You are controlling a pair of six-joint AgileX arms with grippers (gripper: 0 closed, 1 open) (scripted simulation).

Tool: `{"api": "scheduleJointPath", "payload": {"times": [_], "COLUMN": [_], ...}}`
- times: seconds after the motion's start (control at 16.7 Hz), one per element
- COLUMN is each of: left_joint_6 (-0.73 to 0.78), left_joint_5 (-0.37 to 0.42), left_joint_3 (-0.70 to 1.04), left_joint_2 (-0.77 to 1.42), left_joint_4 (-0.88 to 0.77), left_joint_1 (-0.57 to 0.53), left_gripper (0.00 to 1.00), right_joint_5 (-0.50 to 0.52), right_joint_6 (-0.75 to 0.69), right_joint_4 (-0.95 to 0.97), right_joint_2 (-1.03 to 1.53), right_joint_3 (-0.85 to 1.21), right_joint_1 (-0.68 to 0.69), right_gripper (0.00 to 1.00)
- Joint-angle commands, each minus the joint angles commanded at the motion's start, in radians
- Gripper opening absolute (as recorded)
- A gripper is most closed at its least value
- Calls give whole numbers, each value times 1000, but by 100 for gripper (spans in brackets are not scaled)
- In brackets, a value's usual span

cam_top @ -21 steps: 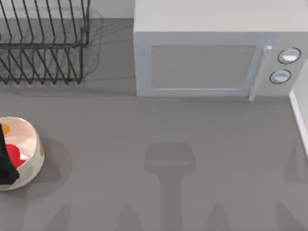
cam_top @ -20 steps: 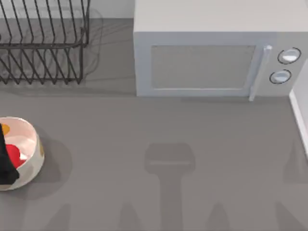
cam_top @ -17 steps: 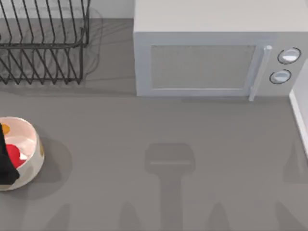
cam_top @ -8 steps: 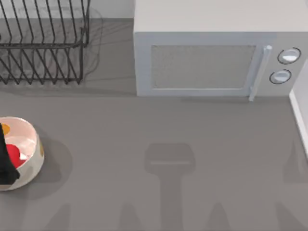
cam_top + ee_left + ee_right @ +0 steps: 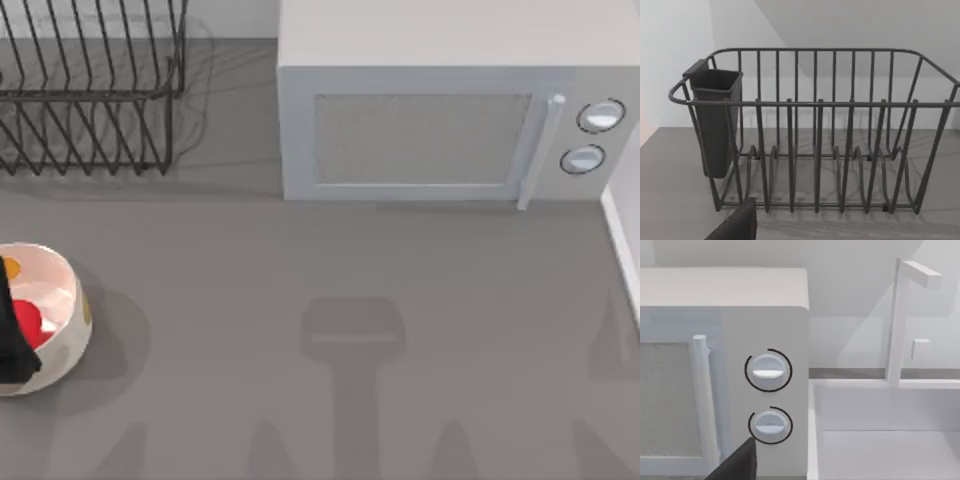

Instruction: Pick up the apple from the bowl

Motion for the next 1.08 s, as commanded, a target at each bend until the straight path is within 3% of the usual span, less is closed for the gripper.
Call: {"api": "scheduleJointPath", "payload": {"times": [0.24, 0.48, 1.08], "left_joint_6": [1, 8, 45], "left_joint_5": [0, 0, 0], "left_joint_3": [11, 145, 788], "left_joint_2": [11, 160, 1086], "left_joint_4": [-10, -128, -694], "left_joint_1": [0, 6, 30], "left_gripper": [100, 100, 100], "right_joint_5": [0, 0, 0], "right_joint_6": [0, 0, 0], "right_joint_4": [0, 0, 0], "right_joint_2": [0, 0, 0], "right_joint_3": [0, 0, 0], "right_joint_1": [0, 0, 0], "right_gripper": [100, 100, 100]}}
